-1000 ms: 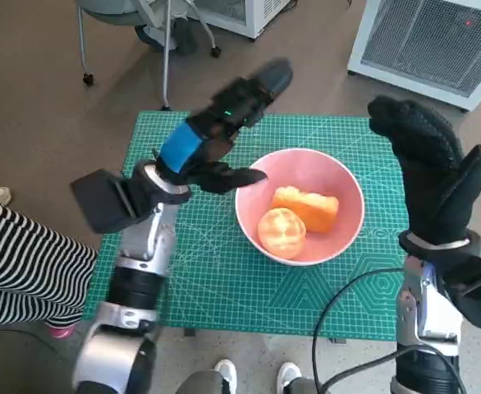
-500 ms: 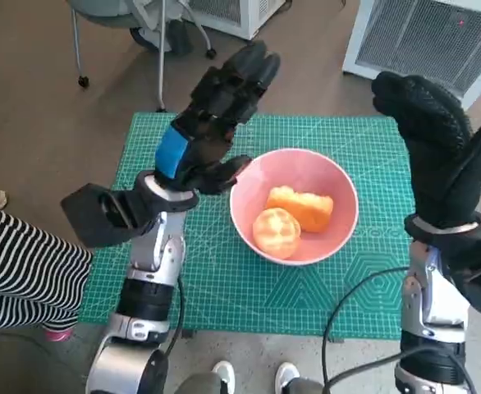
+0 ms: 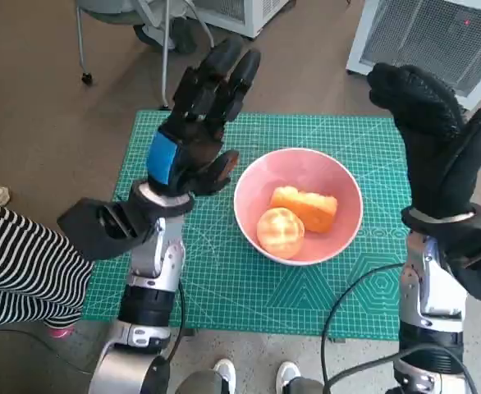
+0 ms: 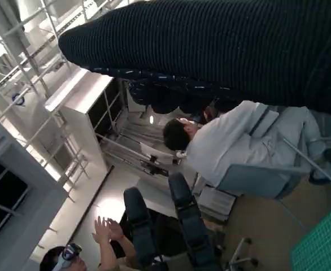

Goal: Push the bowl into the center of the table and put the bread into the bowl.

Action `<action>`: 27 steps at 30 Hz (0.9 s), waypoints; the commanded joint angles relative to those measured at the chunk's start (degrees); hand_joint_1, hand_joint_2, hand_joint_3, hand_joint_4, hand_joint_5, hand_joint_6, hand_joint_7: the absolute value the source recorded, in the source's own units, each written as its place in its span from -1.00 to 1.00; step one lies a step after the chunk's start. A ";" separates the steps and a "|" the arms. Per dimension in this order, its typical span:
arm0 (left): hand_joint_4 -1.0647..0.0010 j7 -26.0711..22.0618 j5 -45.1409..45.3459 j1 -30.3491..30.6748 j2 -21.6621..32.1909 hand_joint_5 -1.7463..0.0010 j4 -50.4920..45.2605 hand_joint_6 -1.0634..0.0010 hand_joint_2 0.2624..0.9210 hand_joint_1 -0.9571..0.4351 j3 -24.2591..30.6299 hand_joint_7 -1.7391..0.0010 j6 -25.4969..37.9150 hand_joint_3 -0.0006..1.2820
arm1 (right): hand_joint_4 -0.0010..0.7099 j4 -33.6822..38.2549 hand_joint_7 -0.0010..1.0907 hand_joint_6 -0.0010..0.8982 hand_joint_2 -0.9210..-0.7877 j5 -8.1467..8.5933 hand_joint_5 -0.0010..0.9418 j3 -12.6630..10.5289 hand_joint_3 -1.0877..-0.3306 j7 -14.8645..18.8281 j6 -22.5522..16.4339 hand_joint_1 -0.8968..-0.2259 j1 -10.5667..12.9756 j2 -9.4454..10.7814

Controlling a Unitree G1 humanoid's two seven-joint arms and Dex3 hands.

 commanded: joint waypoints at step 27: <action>0.97 -0.34 1.68 2.43 1.20 1.00 -1.45 1.00 1.00 -0.60 -1.20 0.61 -0.15 -0.27 | -0.41 4.45 -0.25 -0.67 -1.00 -0.36 -0.99 0.42 0.10 0.05 -0.41 -0.53 -0.06 0.79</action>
